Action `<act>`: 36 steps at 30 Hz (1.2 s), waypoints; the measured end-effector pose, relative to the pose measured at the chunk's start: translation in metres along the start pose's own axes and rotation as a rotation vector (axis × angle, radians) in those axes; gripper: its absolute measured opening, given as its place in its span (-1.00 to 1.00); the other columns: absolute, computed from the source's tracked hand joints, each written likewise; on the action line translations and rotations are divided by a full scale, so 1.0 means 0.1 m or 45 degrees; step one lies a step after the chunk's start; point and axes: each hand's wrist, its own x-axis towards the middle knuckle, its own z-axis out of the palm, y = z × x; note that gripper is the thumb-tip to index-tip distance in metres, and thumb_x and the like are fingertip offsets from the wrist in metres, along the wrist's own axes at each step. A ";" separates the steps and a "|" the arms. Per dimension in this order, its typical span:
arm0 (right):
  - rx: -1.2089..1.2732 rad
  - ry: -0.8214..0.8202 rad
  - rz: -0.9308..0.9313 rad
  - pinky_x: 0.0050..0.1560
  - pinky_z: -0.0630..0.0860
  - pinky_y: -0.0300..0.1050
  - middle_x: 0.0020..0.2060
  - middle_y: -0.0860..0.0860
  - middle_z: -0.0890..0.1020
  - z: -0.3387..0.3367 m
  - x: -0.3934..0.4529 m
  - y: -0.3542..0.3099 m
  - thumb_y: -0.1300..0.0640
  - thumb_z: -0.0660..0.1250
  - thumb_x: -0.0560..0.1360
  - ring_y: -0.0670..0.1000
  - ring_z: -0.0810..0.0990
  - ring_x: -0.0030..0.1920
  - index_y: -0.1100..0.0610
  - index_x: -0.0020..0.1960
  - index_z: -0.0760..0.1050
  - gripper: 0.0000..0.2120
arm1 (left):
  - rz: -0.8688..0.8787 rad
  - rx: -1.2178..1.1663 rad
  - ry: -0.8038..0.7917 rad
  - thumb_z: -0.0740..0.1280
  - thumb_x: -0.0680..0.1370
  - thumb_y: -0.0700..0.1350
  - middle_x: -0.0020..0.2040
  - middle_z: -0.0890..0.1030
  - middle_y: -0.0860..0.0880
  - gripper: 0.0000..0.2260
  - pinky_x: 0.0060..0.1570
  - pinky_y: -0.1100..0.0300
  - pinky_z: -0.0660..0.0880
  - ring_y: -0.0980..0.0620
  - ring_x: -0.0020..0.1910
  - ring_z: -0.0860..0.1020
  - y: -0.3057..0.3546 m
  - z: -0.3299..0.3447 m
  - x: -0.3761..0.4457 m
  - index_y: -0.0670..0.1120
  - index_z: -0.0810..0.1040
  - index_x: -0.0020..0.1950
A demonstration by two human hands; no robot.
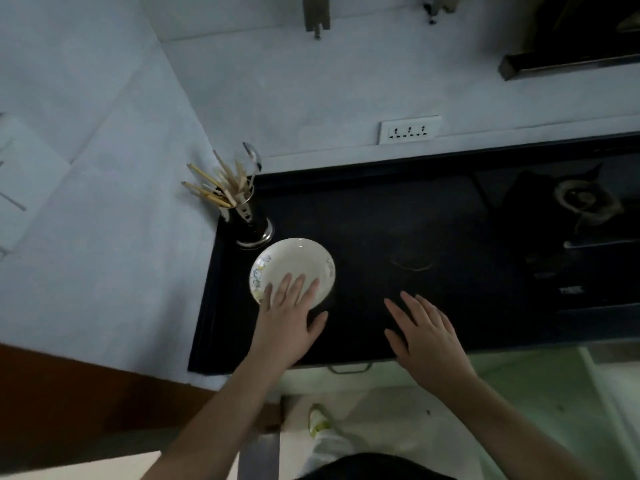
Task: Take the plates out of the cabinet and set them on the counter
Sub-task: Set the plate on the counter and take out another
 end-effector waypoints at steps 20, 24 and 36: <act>0.162 0.296 0.776 0.51 0.04 0.07 0.55 0.00 0.15 -0.12 -1.81 0.51 -0.25 -0.04 0.58 0.08 0.04 0.54 -0.10 0.56 0.00 -0.41 | 0.738 -0.047 -0.011 -0.23 0.59 0.29 0.63 0.07 0.02 -0.41 0.55 -0.10 -0.03 0.01 0.60 -0.06 1.18 -0.59 -0.25 0.16 0.02 0.60; 0.171 0.326 0.957 0.51 0.00 0.06 0.57 -0.01 0.11 -0.05 -2.27 0.32 -0.24 -0.02 0.59 0.06 0.00 0.56 -0.12 0.56 -0.01 -0.42 | 0.858 -0.059 -0.030 -0.25 0.57 0.31 0.63 0.07 0.02 -0.38 0.54 -0.11 -0.04 0.01 0.60 -0.06 1.25 -0.47 -0.39 0.15 0.03 0.60; 0.193 0.474 1.480 0.50 -0.01 0.00 0.57 0.00 0.12 0.18 -3.87 -0.05 -0.22 -0.01 0.60 0.05 0.00 0.56 -0.11 0.56 0.01 -0.43 | 1.340 -0.117 -0.104 -0.28 0.51 0.36 0.61 0.15 -0.02 -0.30 0.51 -0.09 -0.04 -0.02 0.59 0.01 2.31 -0.31 -1.02 0.13 0.11 0.59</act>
